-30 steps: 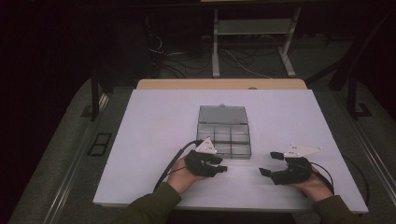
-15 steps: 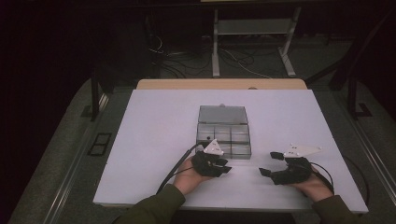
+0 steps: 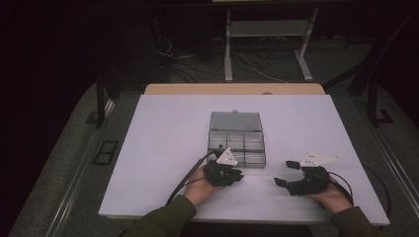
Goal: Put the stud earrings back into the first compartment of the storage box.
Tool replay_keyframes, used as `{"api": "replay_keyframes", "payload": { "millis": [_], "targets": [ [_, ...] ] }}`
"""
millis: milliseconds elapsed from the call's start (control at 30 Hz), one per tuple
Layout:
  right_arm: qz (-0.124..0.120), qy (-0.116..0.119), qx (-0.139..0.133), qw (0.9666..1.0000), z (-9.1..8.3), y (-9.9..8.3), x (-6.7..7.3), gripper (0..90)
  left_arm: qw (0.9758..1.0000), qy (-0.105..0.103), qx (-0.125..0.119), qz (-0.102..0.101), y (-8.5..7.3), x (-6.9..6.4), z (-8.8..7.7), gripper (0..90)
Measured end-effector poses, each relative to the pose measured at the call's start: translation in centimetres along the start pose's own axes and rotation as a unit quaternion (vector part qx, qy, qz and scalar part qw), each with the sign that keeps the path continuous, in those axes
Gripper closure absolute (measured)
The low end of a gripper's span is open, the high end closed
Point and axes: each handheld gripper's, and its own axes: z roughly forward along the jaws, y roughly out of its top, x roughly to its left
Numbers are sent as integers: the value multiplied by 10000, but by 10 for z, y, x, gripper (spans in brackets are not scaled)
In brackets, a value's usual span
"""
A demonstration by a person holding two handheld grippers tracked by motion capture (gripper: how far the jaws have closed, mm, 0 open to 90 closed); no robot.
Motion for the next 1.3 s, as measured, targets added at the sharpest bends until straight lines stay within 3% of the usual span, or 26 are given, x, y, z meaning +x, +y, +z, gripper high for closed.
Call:
{"api": "replay_keyframes", "payload": {
  "millis": [367, 833, 1000, 1067, 1300],
  "targets": [
    [6, 0, -19, 10000, 0, 0, 0, 196, 9999, -134, -27, 18, 1, 0, -5, 788],
    [9, -8, -19, 10000, -1, 0, 0, 196, 9985, -533, -109, -26, 4, 2, -27, 789],
    [-1, -6, -16, 10000, -1, 0, 0, 195, 9981, -582, -158, -86, 4, 5, -33, 789],
    [4, -6, -15, 10000, -1, 0, 0, 195, 9982, -591, -125, -21, 5, 7, -37, 789],
    [-3, 2, -2, 10000, 0, 0, 0, 196, 9977, -622, -224, -145, 7, 16, -48, 788]
  ]
}}
